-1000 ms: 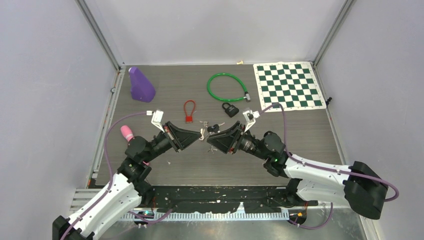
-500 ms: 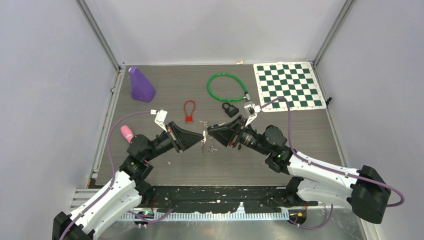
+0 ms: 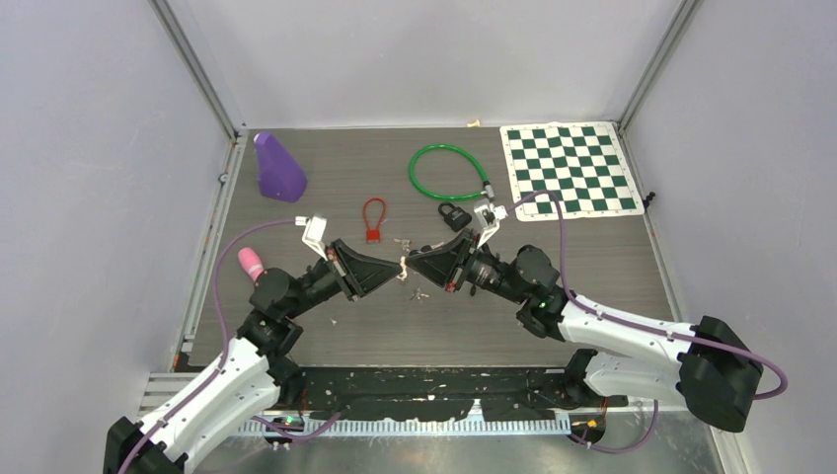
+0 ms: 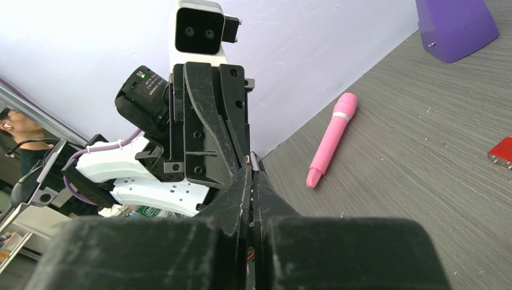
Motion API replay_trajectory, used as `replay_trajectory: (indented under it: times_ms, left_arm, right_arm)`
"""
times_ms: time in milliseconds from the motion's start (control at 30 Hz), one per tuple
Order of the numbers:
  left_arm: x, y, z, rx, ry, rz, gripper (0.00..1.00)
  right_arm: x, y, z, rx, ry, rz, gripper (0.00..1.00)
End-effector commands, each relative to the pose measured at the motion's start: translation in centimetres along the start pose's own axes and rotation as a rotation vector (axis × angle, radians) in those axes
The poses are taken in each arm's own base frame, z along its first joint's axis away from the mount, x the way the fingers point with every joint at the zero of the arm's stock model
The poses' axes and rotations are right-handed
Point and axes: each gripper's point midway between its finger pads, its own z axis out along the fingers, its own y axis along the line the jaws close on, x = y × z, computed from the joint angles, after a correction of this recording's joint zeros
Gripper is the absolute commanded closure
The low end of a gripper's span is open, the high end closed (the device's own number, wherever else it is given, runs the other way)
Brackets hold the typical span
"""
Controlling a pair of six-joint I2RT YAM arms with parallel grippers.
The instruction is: Unlock with the key
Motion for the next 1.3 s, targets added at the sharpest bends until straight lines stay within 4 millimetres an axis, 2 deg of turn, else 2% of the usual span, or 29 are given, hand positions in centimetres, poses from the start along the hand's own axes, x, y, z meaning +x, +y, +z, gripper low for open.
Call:
replay_trajectory:
  times_ms: [0, 400, 700, 733, 767, 867, 900, 933, 1000, 1033, 1067, 1100, 1133, 1167, 1200, 1233, 1267]
  left_arm:
    - [-1.7, -1.6, -0.2, 0.059, -0.091, 0.021, 1.0]
    - [-2.8, -0.4, -0.4, 0.042, -0.209, -0.088, 1.0]
    - [-3.5, 0.2, -0.9, 0.012, -0.266, -0.073, 1.0]
    - [-3.4, 0.2, -0.8, 0.01, -0.252, -0.064, 1.0]
    - [-3.2, 0.1, -0.7, 0.012, -0.239, -0.056, 1.0]
    - [-2.5, -0.3, -0.3, 0.029, -0.184, -0.042, 1.0]
    - [-2.2, -0.3, -0.2, 0.033, -0.162, -0.038, 1.0]
    - [-2.0, -0.4, -0.1, 0.041, -0.143, -0.036, 1.0]
    - [-1.6, -0.8, 0.0, 0.057, -0.115, -0.035, 1.0]
    - [-1.5, -0.9, 0.1, 0.065, -0.104, -0.032, 1.0]
    - [-1.4, -1.1, 0.1, 0.073, -0.093, -0.028, 1.0]
    - [-1.4, -1.4, 0.2, 0.083, -0.083, -0.023, 1.0]
    - [-1.3, -1.6, 0.2, 0.091, -0.074, -0.018, 1.0]
    - [-1.2, -1.8, 0.3, 0.097, -0.065, -0.013, 1.0]
    - [-1.2, -2.0, 0.3, 0.106, -0.059, -0.007, 1.0]
    - [-1.2, -2.2, 0.4, 0.113, -0.05, -0.005, 1.0]
    - [-1.2, -2.4, 0.4, 0.121, -0.045, -0.001, 1.0]
  right_arm:
    - [-1.6, 0.7, -0.3, -0.007, -0.061, -0.006, 0.95]
    - [-1.5, -0.3, -1.3, 0.045, -0.096, 0.049, 0.95]
    - [-0.9, -1.0, -1.9, 0.083, -0.077, 0.056, 0.95]
    - [-0.8, -1.1, -2.0, 0.093, -0.068, 0.047, 0.9]
    - [-1.2, -0.7, -1.9, 0.085, -0.072, 0.04, 0.81]
    - [-2.0, -0.1, -1.7, 0.093, -0.05, -0.025, 0.72]
    - [-3.0, 0.6, -1.5, 0.084, -0.064, -0.043, 0.69]
    - [-3.0, 0.3, -1.5, 0.103, -0.047, -0.069, 0.68]
    - [-4.9, 1.3, -1.1, 0.103, -0.051, -0.117, 0.63]
    - [-4.5, 1.1, -1.1, 0.114, -0.015, -0.122, 0.59]
    - [-5.6, 1.6, -0.9, 0.108, -0.019, -0.147, 0.57]
    - [-5.1, 1.5, -0.9, 0.109, 0.022, -0.147, 0.55]
    - [-5.7, 2.2, -0.6, 0.088, 0.034, -0.162, 0.55]
    - [-5.3, 1.9, -0.7, 0.102, 0.071, -0.163, 0.54]
    - [-5.8, 2.3, -0.3, 0.098, 0.082, -0.17, 0.54]
    - [-5.0, 2.0, -0.5, 0.108, 0.137, -0.172, 0.54]
    - [-5.2, 2.6, -0.1, 0.089, 0.159, -0.179, 0.54]
